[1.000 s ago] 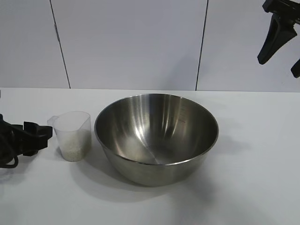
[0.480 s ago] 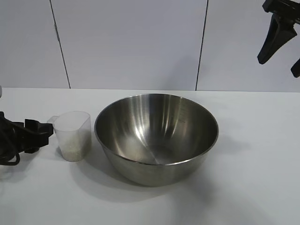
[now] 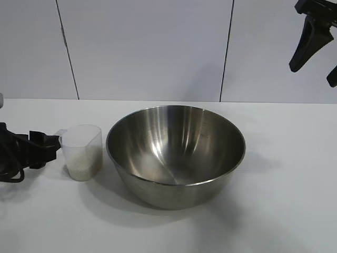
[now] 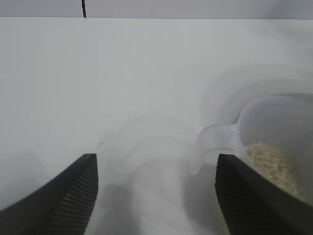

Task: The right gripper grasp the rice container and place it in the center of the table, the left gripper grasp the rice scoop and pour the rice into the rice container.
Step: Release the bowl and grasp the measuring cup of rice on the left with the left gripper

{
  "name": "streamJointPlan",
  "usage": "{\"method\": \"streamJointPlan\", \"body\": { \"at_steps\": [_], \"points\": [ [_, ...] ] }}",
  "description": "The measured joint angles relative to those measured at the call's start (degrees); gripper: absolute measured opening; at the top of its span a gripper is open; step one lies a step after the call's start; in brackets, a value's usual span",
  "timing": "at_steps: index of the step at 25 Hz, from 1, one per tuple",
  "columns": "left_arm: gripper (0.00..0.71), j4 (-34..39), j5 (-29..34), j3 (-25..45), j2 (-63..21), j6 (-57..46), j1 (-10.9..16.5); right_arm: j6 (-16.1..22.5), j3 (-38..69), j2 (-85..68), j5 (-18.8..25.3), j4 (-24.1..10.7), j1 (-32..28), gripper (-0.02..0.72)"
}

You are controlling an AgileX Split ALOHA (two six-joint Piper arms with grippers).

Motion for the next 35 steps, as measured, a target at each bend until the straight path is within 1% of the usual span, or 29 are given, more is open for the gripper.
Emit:
{"method": "streamJointPlan", "body": {
  "at_steps": [7, 17, 21, 28, 30, 31, 33, 35],
  "points": [
    [0.496, 1.8, 0.0, -0.6, 4.3, 0.0, 0.0, 0.0, 0.0, 0.0, -0.1, 0.0, 0.0, 0.463],
    [0.496, 2.8, 0.0, -4.7, 4.4, 0.0, 0.0, 0.0, 0.0, 0.0, -1.3, 0.0, 0.0, 0.463],
    [0.496, 4.1, 0.0, -5.1, 4.4, 0.0, 0.0, 0.0, 0.0, 0.0, -1.6, 0.0, 0.0, 0.463],
    [0.496, 4.3, 0.0, -5.5, 4.4, 0.0, 0.0, 0.0, 0.0, 0.0, -2.7, 0.1, 0.0, 0.463],
    [0.466, 4.4, 0.0, -5.6, 4.4, -0.1, 0.0, 0.0, 0.0, 0.0, -3.0, 0.1, 0.0, 0.463],
    [0.426, 4.5, 0.0, -5.6, 4.4, -0.1, 0.0, 0.0, 0.0, 0.0, -3.0, 0.1, 0.0, 0.463],
    [0.312, 5.2, 0.0, -5.6, 4.5, -0.2, 0.0, 0.0, 0.0, 0.0, -3.0, 0.1, 0.0, 0.463],
    [0.177, 5.9, 0.0, -5.6, 4.5, -0.2, 0.0, 0.0, 0.0, 0.0, -3.0, 0.1, 0.0, 0.463]
  ]
}}
